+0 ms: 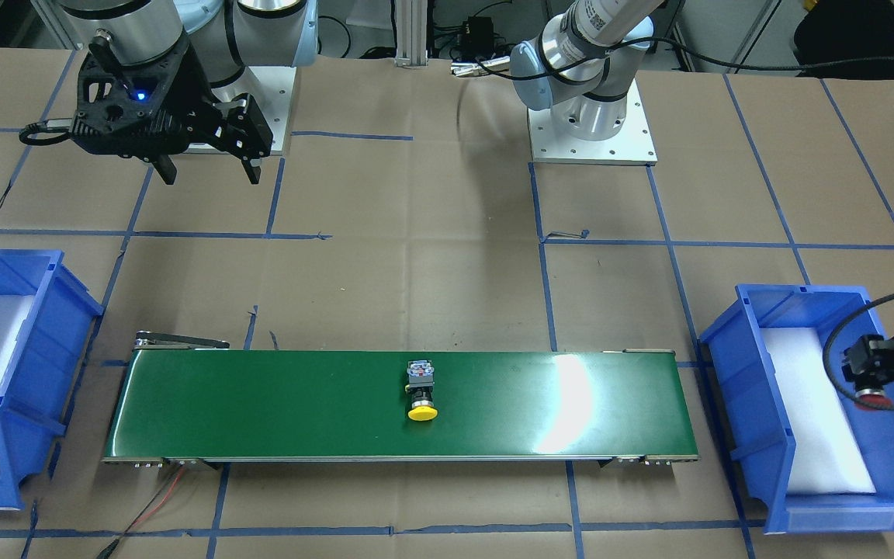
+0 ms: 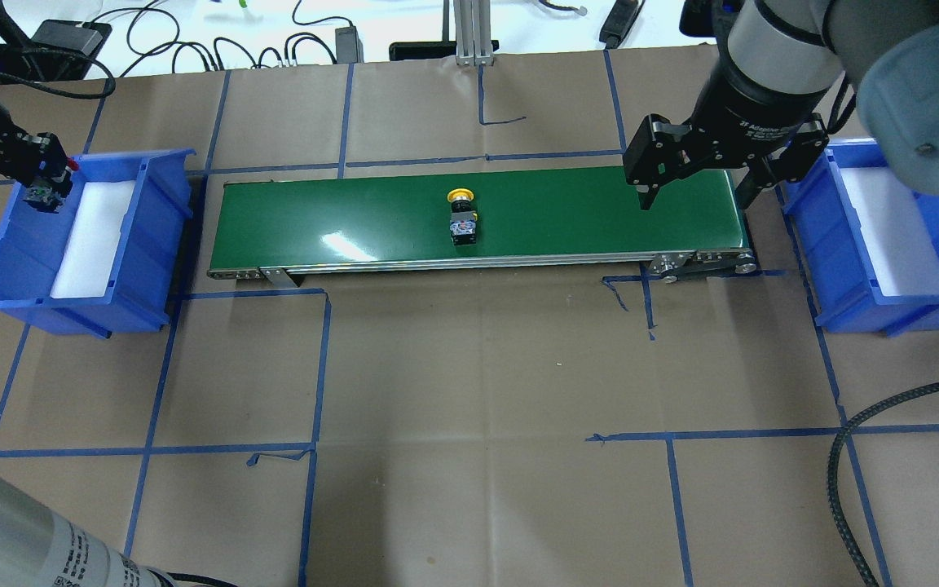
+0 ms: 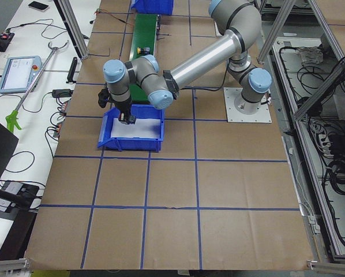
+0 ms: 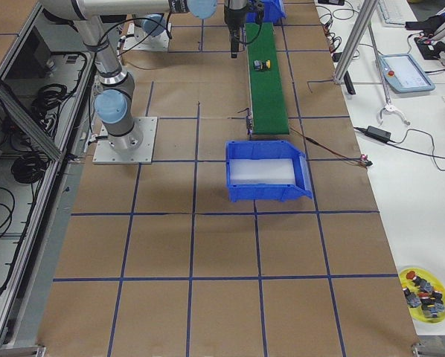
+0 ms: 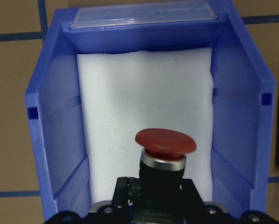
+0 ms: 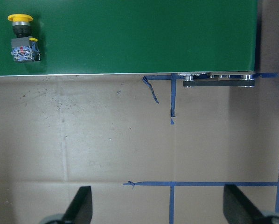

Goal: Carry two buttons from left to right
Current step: 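Grasp the red-capped button with the left gripper and lift it, then carry the red button to the belt and release it with the left gripper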

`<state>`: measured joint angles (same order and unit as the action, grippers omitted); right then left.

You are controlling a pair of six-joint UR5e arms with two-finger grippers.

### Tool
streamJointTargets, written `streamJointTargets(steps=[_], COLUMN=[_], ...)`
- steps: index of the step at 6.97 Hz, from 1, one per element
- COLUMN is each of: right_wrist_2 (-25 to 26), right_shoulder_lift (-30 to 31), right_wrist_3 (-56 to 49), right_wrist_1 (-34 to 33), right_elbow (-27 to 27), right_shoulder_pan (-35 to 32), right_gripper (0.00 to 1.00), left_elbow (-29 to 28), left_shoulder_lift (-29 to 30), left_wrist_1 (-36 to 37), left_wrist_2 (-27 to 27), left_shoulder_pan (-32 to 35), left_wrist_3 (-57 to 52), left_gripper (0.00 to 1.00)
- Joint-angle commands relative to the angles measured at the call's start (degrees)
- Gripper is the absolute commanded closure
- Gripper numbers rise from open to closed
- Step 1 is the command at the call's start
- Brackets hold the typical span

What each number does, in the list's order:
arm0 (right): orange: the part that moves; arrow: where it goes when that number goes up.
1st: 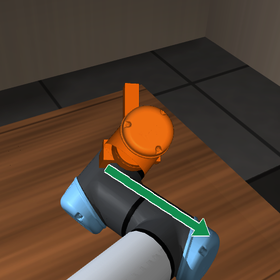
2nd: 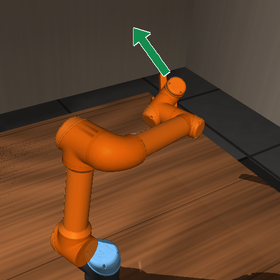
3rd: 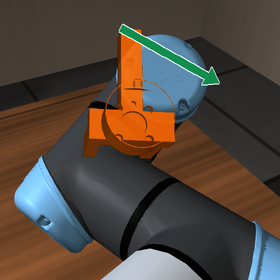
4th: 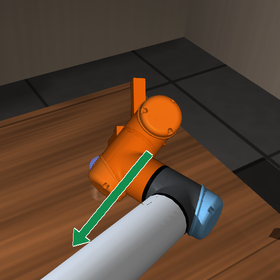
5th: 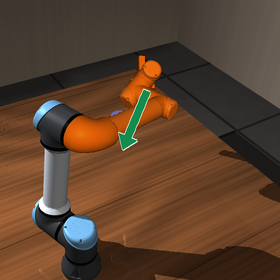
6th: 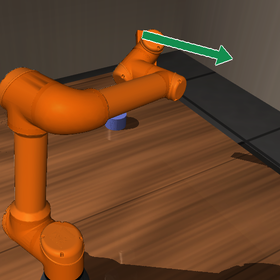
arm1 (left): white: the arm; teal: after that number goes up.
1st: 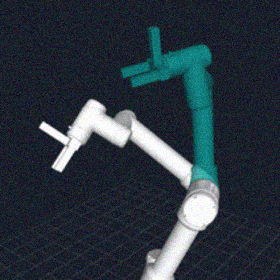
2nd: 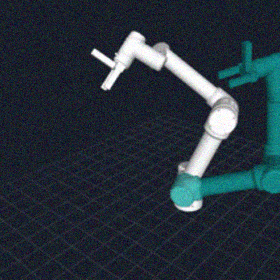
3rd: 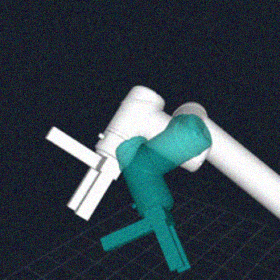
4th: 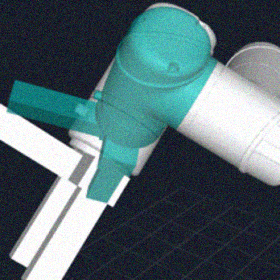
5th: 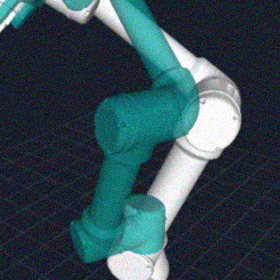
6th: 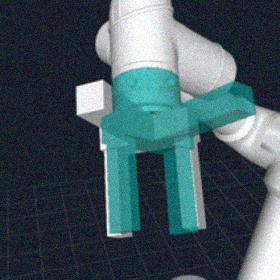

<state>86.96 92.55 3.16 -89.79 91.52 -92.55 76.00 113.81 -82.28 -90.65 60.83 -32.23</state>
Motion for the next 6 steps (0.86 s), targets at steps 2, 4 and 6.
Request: streamJointTargets(steps=[2, 4, 6], right_wrist_2=[0.1, 0.1, 0.3], right_shoulder_lift=[0.0, -1.2, -5.5], right_wrist_3=[-0.1, 0.1, 0.5], right_wrist_1=[0.0, -0.3, -8.2], right_elbow=[0.1, 0.3, 0.8], right_shoulder_pan=[0.0, 0.0, 0.0], right_gripper=[0.0, 0.0, 0.0], left_elbow=[0.3, 0.7, 3.1], left_shoulder_lift=[-3.4, -2.8, -2.3], left_wrist_1=[-3.3, -2.8, -2.2], left_wrist_2=[-0.2, -0.2, 0.1], left_shoulder_pan=[9.1, 19.0, 23.5], left_wrist_3=[14.9, 29.3, 35.6], left_gripper=[0.95, 0.95, 0.95])
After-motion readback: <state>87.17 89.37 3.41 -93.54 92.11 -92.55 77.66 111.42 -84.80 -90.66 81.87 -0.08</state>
